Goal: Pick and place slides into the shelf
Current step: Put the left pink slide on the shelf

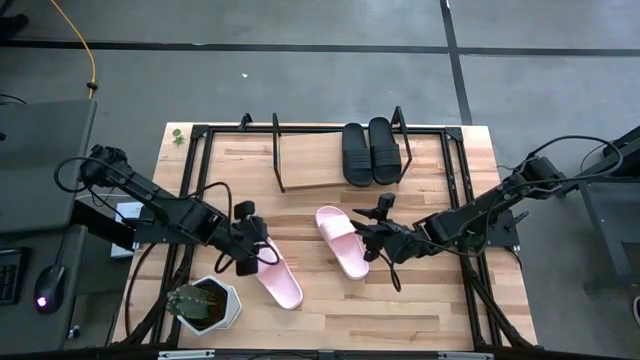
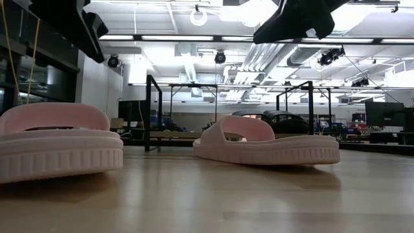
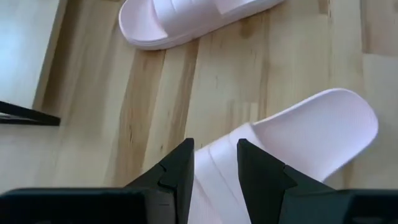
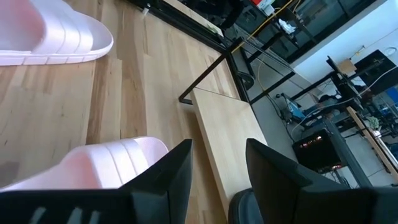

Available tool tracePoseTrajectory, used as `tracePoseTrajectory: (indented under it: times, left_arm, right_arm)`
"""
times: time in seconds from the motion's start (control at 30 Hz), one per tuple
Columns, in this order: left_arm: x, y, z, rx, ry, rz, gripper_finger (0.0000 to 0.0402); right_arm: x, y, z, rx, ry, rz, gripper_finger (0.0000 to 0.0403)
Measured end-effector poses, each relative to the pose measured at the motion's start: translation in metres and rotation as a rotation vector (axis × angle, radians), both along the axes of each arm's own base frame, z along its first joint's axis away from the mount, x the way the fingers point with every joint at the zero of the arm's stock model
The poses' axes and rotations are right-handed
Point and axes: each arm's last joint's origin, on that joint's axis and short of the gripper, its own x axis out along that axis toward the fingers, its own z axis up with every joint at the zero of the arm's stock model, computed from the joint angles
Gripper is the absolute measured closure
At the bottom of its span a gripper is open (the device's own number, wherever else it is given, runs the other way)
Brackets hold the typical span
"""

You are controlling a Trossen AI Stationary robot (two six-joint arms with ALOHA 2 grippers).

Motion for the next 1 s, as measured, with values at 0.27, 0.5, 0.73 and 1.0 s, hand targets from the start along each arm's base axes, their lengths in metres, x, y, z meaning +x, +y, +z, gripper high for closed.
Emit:
tracePoseTrajectory:
  times: [0.27,0.5,0.73,1.0]
  left_arm:
    - [0.0,0.022,-0.016,-0.018,0.062,0.081,0.0293]
    - [-0.004,0.045,-0.03,-0.052,0.115,0.16,0.0293]
    - [-0.003,0.053,-0.04,-0.108,0.121,0.131,0.0293]
    - [-0.001,0.055,-0.04,-0.135,0.105,0.091,0.0293]
  right_arm:
    - [0.0,0.0,0.0,-0.001,0.0,0.0,0.026]
    - [0.0,0.0,0.0,-0.001,0.0,0.0,0.026]
    - [0.0,0.0,0.0,0.002,0.0,-0.002,0.026]
    - [0.0,0.0,0.0,0.008,-0.001,-0.004,0.026]
